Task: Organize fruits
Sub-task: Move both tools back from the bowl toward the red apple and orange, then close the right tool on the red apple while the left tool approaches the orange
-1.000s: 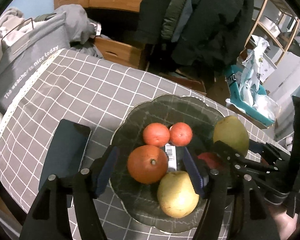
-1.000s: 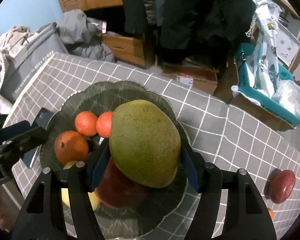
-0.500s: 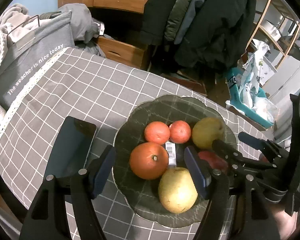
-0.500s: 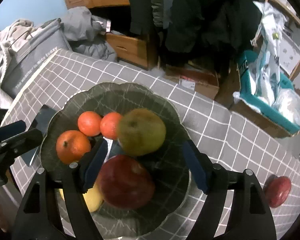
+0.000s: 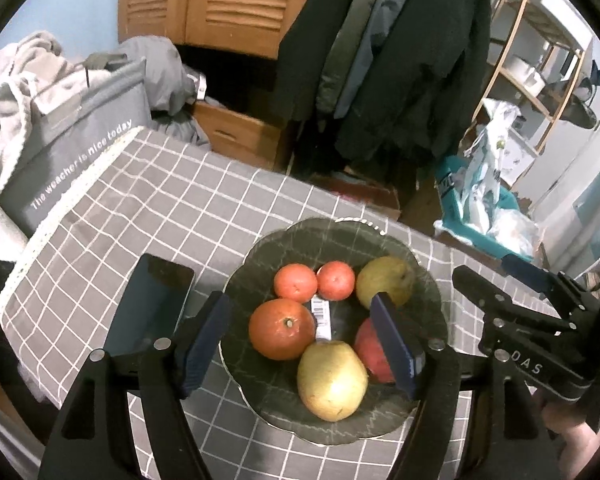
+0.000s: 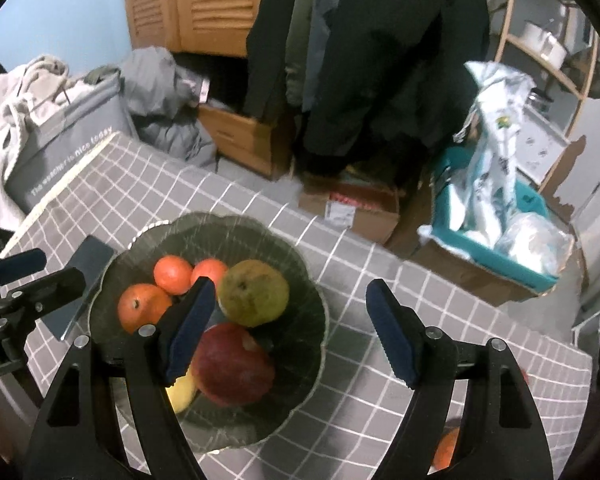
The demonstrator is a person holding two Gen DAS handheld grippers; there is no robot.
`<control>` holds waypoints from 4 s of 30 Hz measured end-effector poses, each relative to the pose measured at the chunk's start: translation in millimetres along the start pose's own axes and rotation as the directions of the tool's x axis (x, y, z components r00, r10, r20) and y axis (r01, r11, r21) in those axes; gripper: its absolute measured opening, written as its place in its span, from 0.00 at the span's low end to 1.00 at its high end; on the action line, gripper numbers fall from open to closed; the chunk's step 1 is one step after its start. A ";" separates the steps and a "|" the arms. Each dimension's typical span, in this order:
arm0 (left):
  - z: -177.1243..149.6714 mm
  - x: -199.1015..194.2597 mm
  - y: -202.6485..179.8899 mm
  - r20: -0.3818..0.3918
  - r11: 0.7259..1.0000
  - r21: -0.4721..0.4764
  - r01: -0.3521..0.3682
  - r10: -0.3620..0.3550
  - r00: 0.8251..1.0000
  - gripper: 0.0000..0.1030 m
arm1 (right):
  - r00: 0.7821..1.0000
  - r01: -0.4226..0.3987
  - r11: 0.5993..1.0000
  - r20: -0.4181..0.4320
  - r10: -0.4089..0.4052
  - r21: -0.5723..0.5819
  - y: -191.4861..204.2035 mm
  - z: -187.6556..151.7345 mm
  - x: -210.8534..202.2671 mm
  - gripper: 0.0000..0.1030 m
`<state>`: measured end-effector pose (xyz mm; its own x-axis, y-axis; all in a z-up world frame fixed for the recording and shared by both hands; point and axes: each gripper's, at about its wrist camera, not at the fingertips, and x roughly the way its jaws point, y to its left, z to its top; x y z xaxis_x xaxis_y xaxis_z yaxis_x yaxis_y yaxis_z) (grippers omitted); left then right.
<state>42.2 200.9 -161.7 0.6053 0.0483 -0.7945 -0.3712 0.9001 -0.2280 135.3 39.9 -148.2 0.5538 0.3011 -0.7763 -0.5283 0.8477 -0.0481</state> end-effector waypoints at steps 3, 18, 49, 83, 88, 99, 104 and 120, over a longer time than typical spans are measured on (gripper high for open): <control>1.7 -14.0 -6.3 0.031 1.000 0.013 0.012 -0.012 0.999 0.76 | 1.000 0.009 1.000 0.027 -0.009 0.024 -5.7 1.3 -15.4 0.76; 0.2 -69.0 -47.6 0.124 0.992 0.121 0.031 -0.046 0.991 0.83 | 0.988 0.035 0.991 0.145 -0.053 0.128 -44.6 2.3 -105.6 0.77; -21.2 -112.4 -158.1 0.140 0.940 0.325 0.103 -0.156 0.978 0.98 | 0.969 0.154 0.944 0.140 -0.201 0.291 -156.4 -77.8 -207.2 0.78; -32.7 -1.8 -243.9 -0.040 0.907 0.417 0.054 -0.041 0.998 0.99 | 0.977 0.212 0.910 -0.115 -0.182 0.356 -236.5 -125.6 -111.1 0.78; -31.8 28.8 -246.1 -0.076 0.915 0.400 0.045 -0.015 0.997 0.99 | 0.977 0.179 0.914 -0.176 -0.121 0.364 -241.6 -126.2 -66.0 0.78; -35.0 93.1 -249.1 -0.154 0.919 0.394 0.017 0.048 0.987 0.99 | 0.955 0.170 0.906 -0.292 -0.054 0.387 -248.3 -127.3 12.9 0.78; -39.6 115.7 -249.5 -0.193 0.923 0.384 0.017 0.063 0.979 0.99 | 0.945 0.170 0.901 -0.325 -0.035 0.399 -250.5 -129.7 35.4 0.78; -47.3 124.1 -252.0 -0.247 0.932 0.358 0.062 0.030 0.969 0.99 | 0.948 0.183 0.896 -0.313 -0.052 0.405 -252.3 -140.0 42.3 0.74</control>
<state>177.6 -40.4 -229.4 0.4015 -0.0331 -0.9152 -0.0559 0.9966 -0.0606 202.0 -222.4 -257.0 0.3509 0.1048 -0.9305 -0.1117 0.9913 0.0695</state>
